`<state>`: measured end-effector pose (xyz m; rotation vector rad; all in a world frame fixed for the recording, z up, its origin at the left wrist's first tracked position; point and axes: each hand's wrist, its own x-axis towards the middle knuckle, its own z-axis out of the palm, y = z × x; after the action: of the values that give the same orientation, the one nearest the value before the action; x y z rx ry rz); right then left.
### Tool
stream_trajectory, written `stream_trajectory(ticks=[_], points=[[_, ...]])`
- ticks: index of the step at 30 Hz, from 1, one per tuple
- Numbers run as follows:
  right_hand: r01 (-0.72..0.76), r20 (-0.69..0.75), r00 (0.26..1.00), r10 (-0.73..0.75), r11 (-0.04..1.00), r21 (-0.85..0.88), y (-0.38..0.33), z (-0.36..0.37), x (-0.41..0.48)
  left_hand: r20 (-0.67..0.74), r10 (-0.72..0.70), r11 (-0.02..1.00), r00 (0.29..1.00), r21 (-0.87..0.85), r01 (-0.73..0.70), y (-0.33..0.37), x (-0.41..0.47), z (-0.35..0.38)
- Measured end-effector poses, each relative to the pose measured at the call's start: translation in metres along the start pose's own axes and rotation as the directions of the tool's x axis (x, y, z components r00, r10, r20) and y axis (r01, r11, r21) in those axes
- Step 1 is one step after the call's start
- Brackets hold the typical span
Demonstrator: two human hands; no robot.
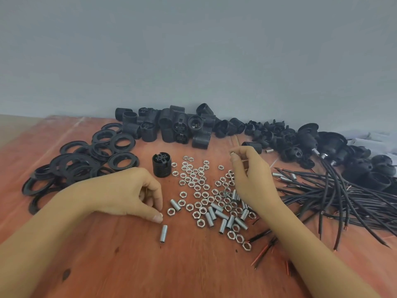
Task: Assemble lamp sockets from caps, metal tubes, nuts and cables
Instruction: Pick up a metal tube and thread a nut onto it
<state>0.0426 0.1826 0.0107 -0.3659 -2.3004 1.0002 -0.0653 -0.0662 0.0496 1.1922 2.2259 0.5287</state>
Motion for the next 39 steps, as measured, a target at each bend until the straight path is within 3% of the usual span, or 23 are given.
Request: stream_trajectory(ticks=[3,8,14,18,25,30,34,39], points=[[0.009,0.058,0.998,-0.022,0.978,0.210,-0.019,-0.003,-0.012,-0.051,0.036,0.999,0.998,0.010,-0.035,-0.005,0.004,0.003],[0.036,0.197,0.974,-0.112,0.935,0.352,-0.039,0.006,-0.037,-0.076,0.076,0.996,0.994,-0.035,-0.078,-0.006,0.008,0.009],[0.063,0.219,0.965,-0.146,0.935,0.348,-0.034,0.012,-0.046,-0.147,0.126,0.992,0.981,0.015,-0.126,-0.010,0.013,0.016],[0.077,0.194,0.970,-0.147,0.941,0.331,-0.028,0.015,-0.050,-0.269,0.167,0.985,0.949,0.090,-0.147,-0.010,0.021,0.025],[0.113,0.187,0.967,-0.174,0.947,0.301,-0.024,0.018,-0.052,-0.264,0.159,0.987,0.951,0.053,-0.151,-0.013,0.020,0.022],[0.103,0.171,0.971,-0.169,0.935,0.339,-0.027,0.020,-0.054,-0.470,0.164,0.986,0.867,0.053,-0.157,-0.005,0.023,0.031],[0.096,0.150,0.974,-0.169,0.911,0.400,-0.031,0.023,-0.057,-0.698,0.048,0.895,0.714,-0.288,-0.342,0.013,0.029,0.043],[0.142,0.089,0.978,-0.189,0.912,0.384,-0.033,0.025,-0.058,-0.738,0.006,0.822,0.675,-0.380,-0.424,0.029,0.029,0.056]])
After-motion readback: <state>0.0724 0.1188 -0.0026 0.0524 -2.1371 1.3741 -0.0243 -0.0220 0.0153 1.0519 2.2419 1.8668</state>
